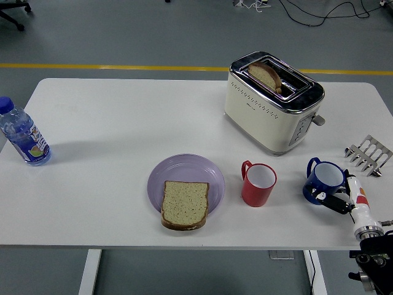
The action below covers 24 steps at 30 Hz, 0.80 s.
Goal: Pick up the cup,pour liquid into bread,place the cup on the desk
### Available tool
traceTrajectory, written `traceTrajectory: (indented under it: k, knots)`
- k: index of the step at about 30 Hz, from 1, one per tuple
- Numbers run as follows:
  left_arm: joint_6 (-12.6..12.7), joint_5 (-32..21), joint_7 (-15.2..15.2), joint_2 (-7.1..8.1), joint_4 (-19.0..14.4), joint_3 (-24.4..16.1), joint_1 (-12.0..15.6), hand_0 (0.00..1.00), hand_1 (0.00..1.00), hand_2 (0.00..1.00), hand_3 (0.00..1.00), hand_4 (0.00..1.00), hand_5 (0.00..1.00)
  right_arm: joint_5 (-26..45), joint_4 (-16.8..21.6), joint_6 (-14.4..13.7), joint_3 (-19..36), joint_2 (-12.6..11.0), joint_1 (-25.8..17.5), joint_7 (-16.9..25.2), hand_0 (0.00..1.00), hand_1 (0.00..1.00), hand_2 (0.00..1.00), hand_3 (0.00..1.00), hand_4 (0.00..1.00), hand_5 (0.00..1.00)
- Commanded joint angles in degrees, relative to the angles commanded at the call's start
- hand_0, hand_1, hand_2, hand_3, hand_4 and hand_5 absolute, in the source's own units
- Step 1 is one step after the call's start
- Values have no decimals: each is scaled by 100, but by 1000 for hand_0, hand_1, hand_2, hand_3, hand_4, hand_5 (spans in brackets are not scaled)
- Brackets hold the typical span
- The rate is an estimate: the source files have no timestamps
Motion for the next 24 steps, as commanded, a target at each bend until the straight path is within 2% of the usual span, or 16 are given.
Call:
traceTrajectory:
  k: [2,3,8,9,24]
  knots:
    - [-1,1,-1,0,0,3,-1,673,739,746,641,403,998,9,3,8,5,0,0,17,640,626,780,901,846,16]
    - [-2,-7,-3,1,0,11,-3,674,739,747,642,404,998,14,8,12,9,0,1,31,687,667,820,928,849,9]
    - [-1,-50,-12,2,0,37,-11,674,739,747,642,404,998,48,74,40,25,-9,-2,66,687,667,820,928,849,9]
    - [-1,-58,-14,3,0,46,-13,673,739,747,641,404,998,55,94,40,27,-10,-2,76,726,690,840,946,859,4]
    - [-6,-40,-12,8,0,12,-29,674,739,746,641,404,998,33,192,123,37,-27,-2,59,747,700,848,954,872,2]
